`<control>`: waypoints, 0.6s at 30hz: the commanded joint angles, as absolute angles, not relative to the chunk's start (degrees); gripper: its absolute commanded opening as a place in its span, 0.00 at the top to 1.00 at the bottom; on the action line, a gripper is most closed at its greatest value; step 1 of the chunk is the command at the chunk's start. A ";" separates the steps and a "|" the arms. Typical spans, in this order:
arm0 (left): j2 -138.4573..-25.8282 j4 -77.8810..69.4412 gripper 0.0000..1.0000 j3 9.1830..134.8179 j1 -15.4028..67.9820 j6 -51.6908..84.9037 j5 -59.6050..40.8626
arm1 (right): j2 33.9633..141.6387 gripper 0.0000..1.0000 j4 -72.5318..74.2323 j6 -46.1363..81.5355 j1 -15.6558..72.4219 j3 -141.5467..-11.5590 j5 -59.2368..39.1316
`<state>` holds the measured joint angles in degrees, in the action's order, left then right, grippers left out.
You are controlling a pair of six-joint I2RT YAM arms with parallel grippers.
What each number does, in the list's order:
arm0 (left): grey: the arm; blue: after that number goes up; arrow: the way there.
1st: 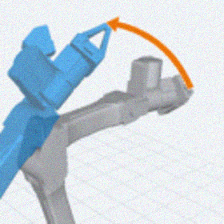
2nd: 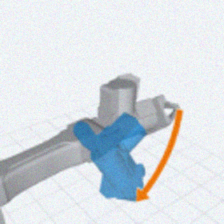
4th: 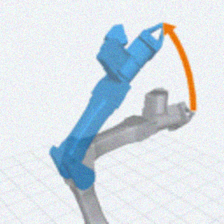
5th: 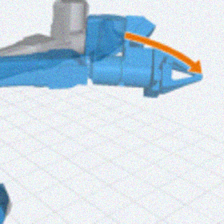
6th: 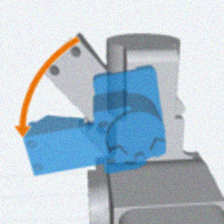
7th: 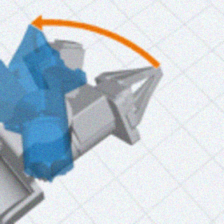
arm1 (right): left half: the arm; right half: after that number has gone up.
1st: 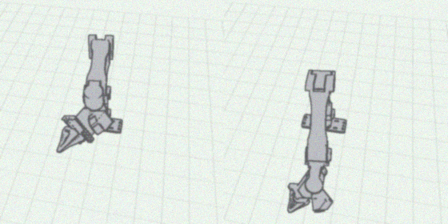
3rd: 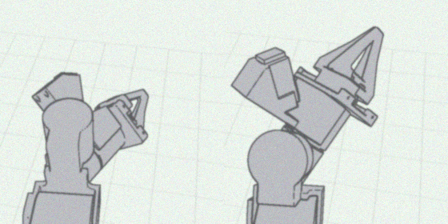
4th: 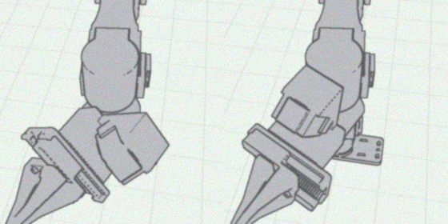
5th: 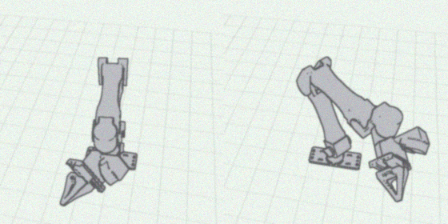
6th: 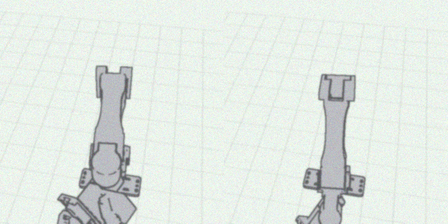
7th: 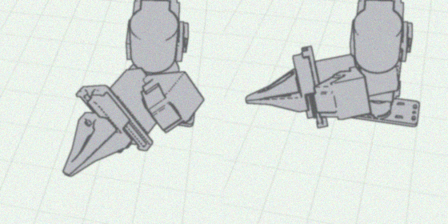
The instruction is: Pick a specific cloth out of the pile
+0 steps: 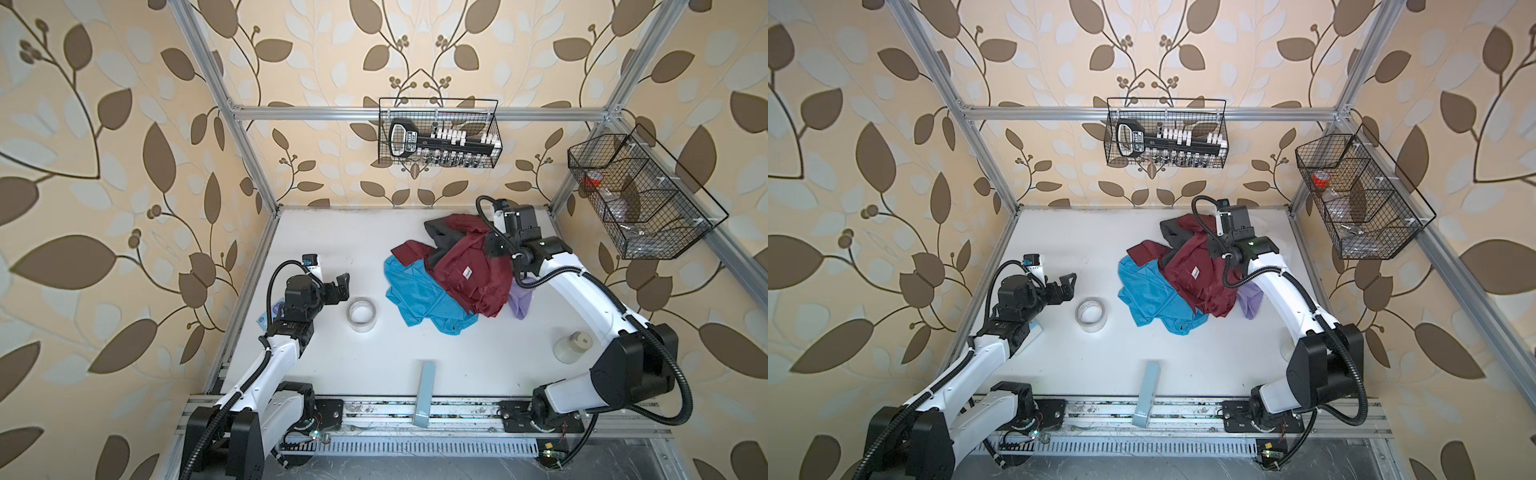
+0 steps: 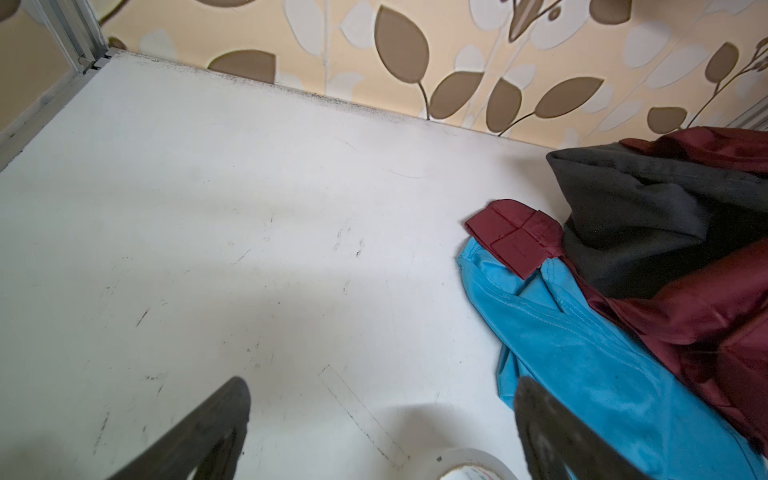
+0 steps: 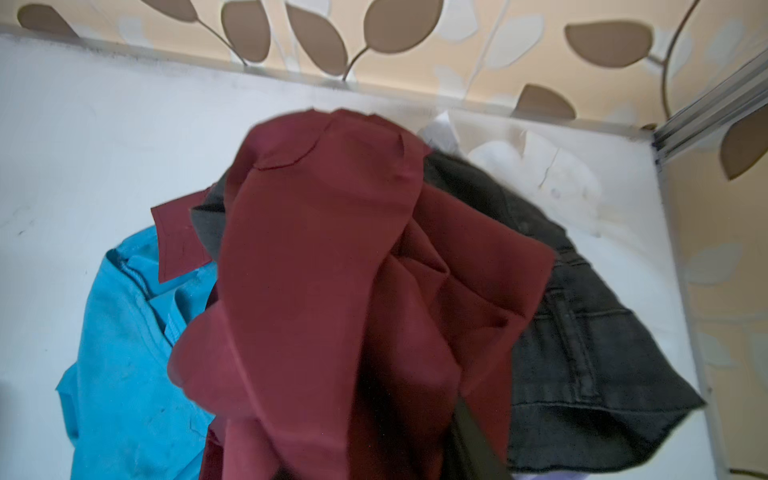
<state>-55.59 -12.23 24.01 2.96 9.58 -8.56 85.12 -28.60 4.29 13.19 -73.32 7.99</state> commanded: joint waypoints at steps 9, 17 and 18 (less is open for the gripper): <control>-55.04 -14.69 0.01 24.02 2.91 10.11 -9.57 | 84.73 1.00 -27.42 5.62 13.42 -73.59 4.53; -54.87 -14.77 0.01 24.08 2.97 10.13 -9.66 | 75.09 1.00 -28.07 6.15 13.36 -78.50 5.27; -54.76 -14.76 0.01 24.00 2.90 10.12 -9.65 | 74.08 1.00 -28.06 6.15 13.36 -79.30 5.14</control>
<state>-55.59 -12.23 24.01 2.96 9.61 -8.58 78.63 -29.32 5.61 13.39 -74.54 4.91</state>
